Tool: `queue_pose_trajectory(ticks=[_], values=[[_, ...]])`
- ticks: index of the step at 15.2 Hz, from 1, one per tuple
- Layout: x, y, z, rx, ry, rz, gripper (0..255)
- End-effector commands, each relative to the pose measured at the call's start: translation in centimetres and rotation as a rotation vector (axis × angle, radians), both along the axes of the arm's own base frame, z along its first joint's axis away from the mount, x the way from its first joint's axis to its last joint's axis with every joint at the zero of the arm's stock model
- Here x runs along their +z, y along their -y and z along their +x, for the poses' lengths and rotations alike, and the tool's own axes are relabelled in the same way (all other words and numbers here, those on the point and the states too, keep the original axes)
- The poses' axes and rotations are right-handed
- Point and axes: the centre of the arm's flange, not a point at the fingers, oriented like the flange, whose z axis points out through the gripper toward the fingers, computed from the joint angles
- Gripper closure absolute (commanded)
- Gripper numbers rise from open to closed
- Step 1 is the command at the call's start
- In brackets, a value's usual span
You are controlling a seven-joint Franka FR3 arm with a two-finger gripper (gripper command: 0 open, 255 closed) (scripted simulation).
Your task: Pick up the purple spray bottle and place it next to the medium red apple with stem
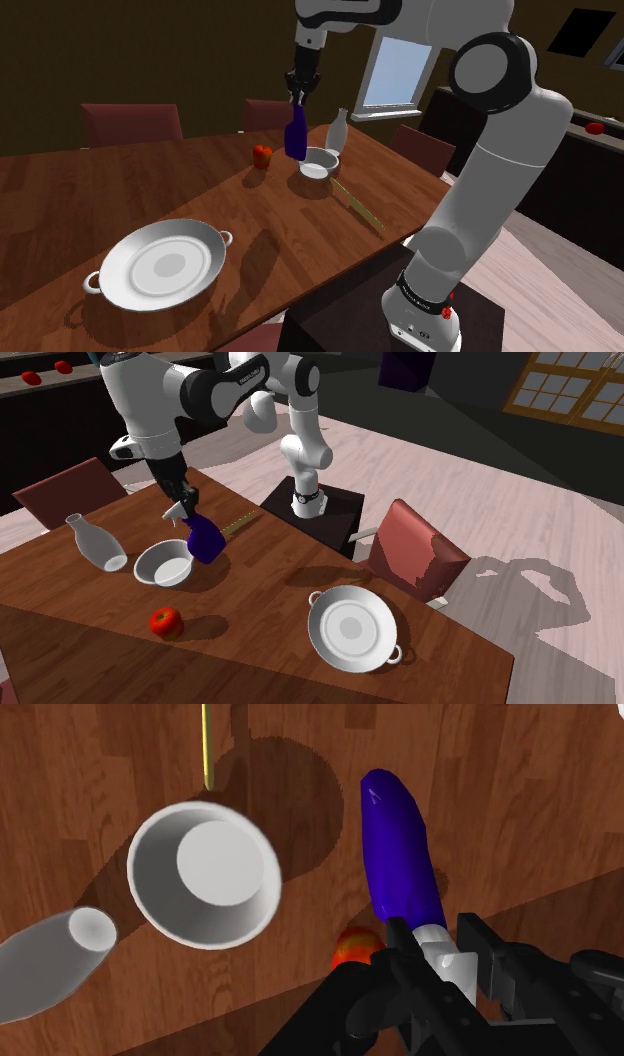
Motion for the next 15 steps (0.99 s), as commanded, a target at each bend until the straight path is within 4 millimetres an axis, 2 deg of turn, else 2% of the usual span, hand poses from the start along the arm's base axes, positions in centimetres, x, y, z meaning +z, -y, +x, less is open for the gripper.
queue_pose_trajectory(ticks=[1,15], values=[[-1.1,0.0,0.0,0.0,0.001,0.0,255],[-8.5,0.0,0.0,0.0,0.001,0.0,255]])
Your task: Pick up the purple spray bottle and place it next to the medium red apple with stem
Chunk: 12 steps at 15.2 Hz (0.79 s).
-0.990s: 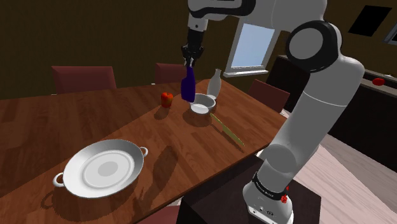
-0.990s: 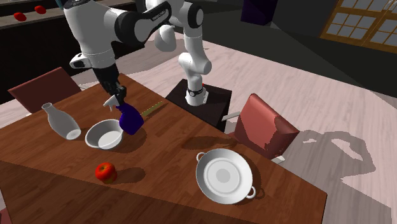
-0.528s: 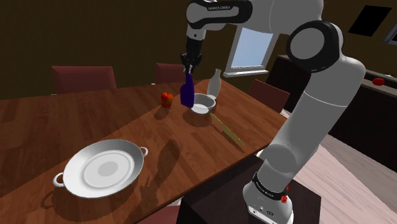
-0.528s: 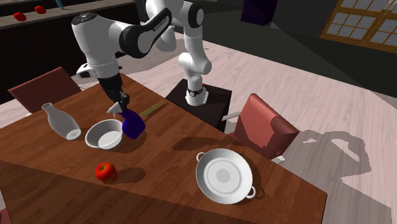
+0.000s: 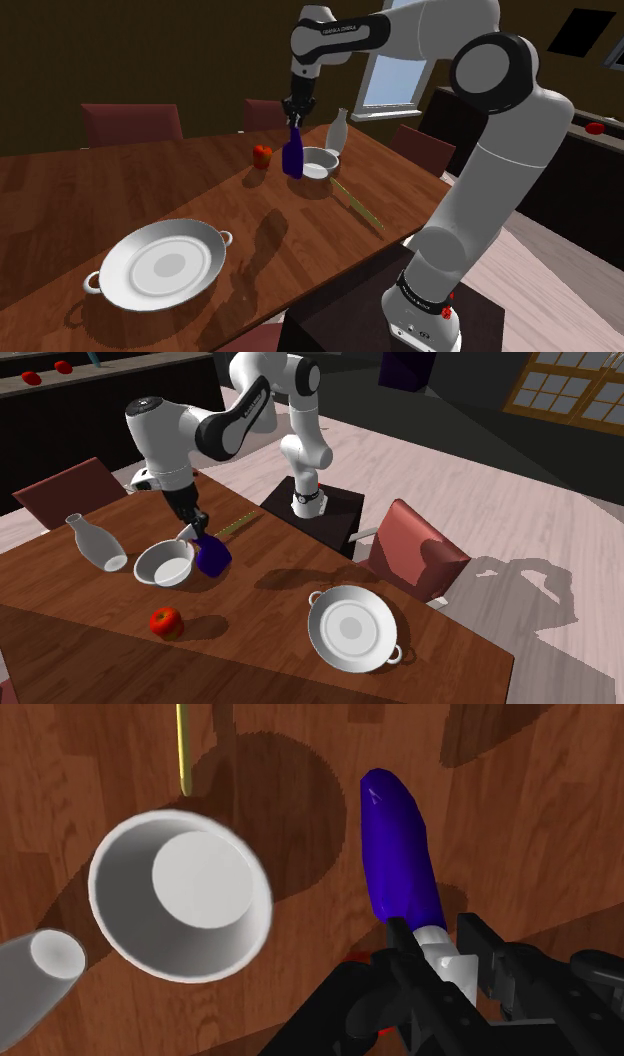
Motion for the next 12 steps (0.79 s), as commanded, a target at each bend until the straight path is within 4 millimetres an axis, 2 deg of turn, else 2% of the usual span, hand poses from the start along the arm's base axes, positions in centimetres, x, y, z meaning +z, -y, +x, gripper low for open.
queue_pose_trajectory(ticks=[1,12], values=[[-1.0,0.0,0.0,0.0,0.001,0.0,255],[-6.8,0.0,0.0,0.0,0.001,0.0,255]])
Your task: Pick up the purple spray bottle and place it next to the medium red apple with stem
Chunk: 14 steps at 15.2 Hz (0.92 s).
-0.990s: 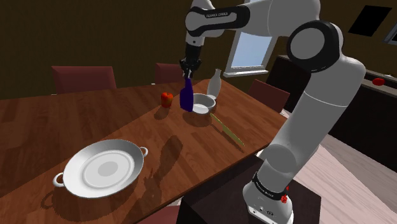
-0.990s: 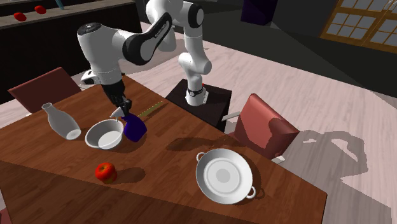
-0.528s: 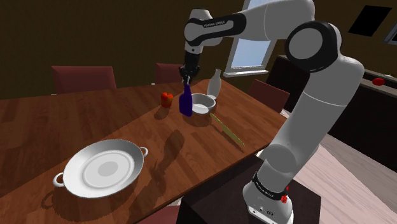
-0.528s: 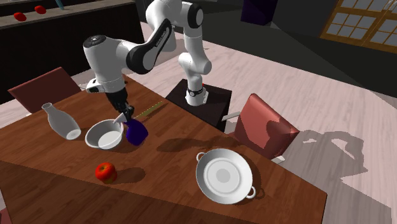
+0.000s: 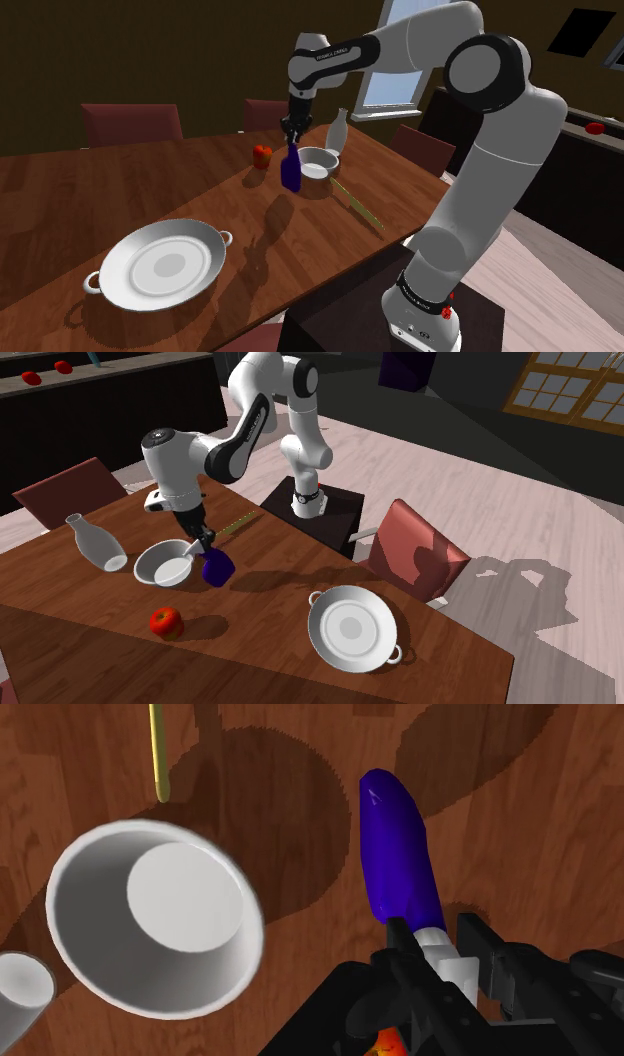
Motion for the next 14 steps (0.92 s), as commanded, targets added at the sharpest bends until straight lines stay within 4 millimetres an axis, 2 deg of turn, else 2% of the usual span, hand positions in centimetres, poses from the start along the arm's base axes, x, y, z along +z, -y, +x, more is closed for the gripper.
queue_pose_trajectory(ticks=[1,9,10,14], values=[[-0.97,-0.07,0.03,0.0,0.001,0.0,255],[-1.38,-0.07,0.03,0.0,0.001,0.0,255],[-1.38,-0.07,0.03,0.0,0.001,0.0,0],[-1.38,-0.07,0.03,0.0,0.001,0.0,0]])
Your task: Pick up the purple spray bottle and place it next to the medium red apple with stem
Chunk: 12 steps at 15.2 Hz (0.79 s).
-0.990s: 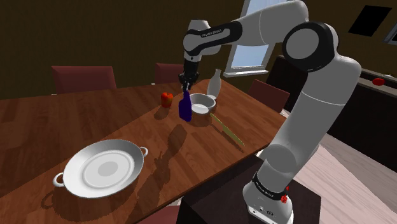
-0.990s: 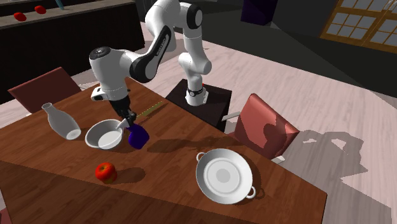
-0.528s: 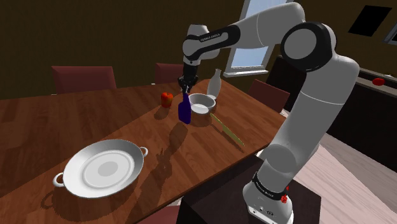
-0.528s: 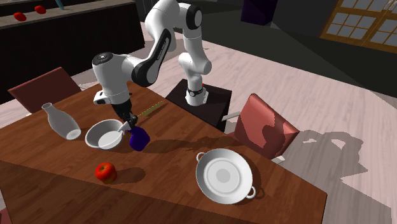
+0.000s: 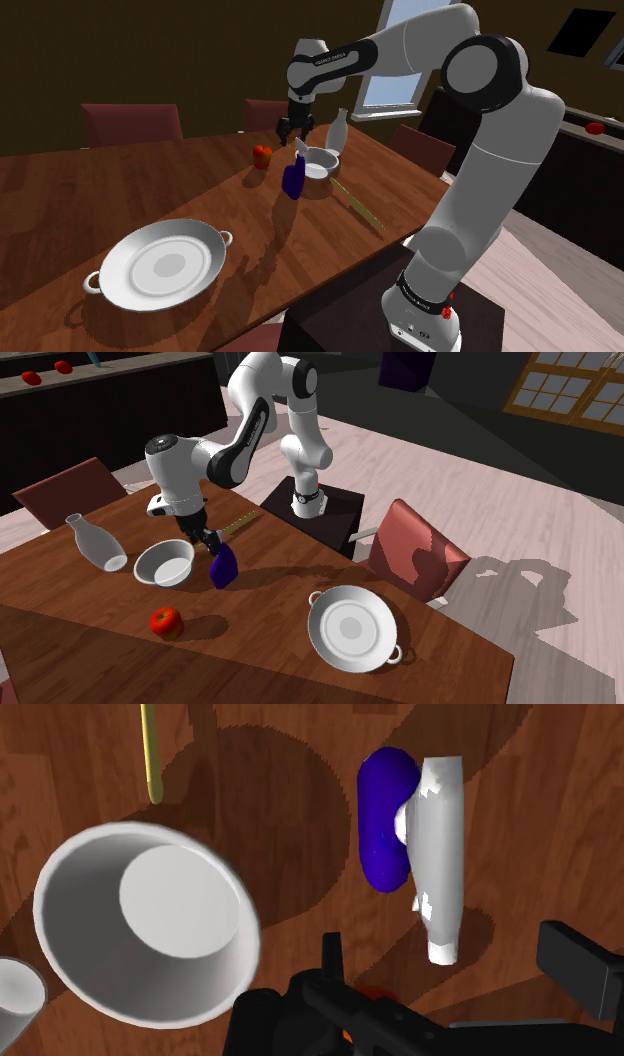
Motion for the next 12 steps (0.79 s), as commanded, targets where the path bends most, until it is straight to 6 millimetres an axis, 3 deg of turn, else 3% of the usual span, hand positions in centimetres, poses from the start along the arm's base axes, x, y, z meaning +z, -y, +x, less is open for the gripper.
queue_pose_trajectory(ticks=[1,5,12], values=[[0.0,0.0,0.0,0.0,0.0,0.0,0],[5.0,0.0,-0.2,0.0,0.0,0.0,0],[5.0,0.0,-0.2,0.0,0.0,0.0,0]])
